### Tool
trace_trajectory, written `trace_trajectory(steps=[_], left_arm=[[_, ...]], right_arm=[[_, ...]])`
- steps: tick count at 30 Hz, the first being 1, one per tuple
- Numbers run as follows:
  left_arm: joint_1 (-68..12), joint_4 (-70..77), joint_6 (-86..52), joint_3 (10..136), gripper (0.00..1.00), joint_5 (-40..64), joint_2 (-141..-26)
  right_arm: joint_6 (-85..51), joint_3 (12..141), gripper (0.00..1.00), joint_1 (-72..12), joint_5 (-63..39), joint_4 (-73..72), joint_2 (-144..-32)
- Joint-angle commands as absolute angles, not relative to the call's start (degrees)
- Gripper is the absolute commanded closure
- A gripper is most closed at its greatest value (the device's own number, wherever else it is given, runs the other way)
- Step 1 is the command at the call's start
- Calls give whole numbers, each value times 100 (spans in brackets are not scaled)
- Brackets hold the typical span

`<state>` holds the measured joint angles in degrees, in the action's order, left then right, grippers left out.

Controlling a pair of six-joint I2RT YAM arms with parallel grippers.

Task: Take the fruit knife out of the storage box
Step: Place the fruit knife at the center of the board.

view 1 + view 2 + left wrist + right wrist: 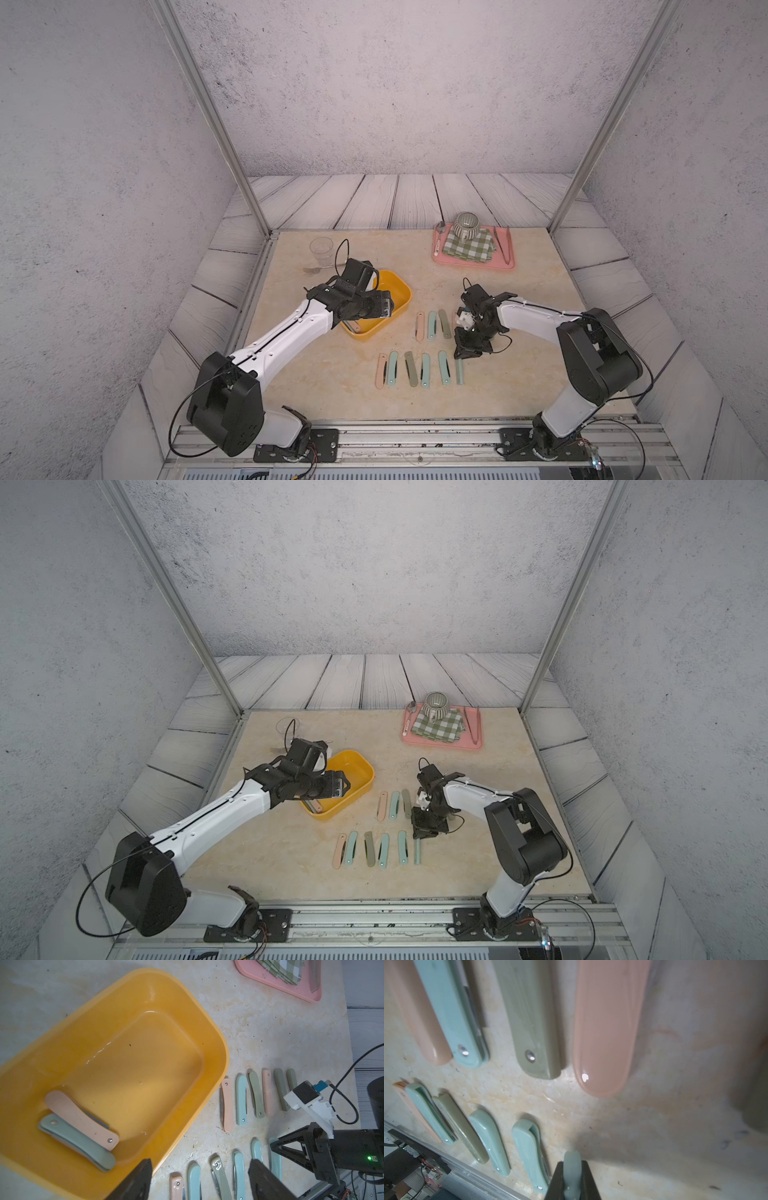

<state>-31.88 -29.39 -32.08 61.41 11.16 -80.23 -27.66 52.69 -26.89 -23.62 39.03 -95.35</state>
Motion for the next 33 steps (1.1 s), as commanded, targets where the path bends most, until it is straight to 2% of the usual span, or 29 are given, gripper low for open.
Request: trace_trajectory(steps=[1,4,12,20,26,33], left_arm=[[-3138,-2994,-3124,6301,23,1179,-8121],[-3138,-2990,-3133,6278,23,1179,-8121],[-3138,-3000,-3157,6239,23,1145,-8121],[-3138,-3165,-3226,6335,23,913,-8208],[-3138,-3638,-3416,6545,21,201,-8375],[-3104,-3880,-3815,6795,16,-298,-8872]], right_arm=[[-2826,5194,100,-2696,-2260,3819,-9457],[-2815,5194,96,-2694,-2216,3859,-9451],[-2760,5262,68,-2696,-1873,4119,-9355],[-2679,5539,59,-2699,-1774,4372,-9191],[-2477,6301,36,-2693,-1561,4959,-8927],[-2287,7118,1,-2697,-1478,5534,-8982]])
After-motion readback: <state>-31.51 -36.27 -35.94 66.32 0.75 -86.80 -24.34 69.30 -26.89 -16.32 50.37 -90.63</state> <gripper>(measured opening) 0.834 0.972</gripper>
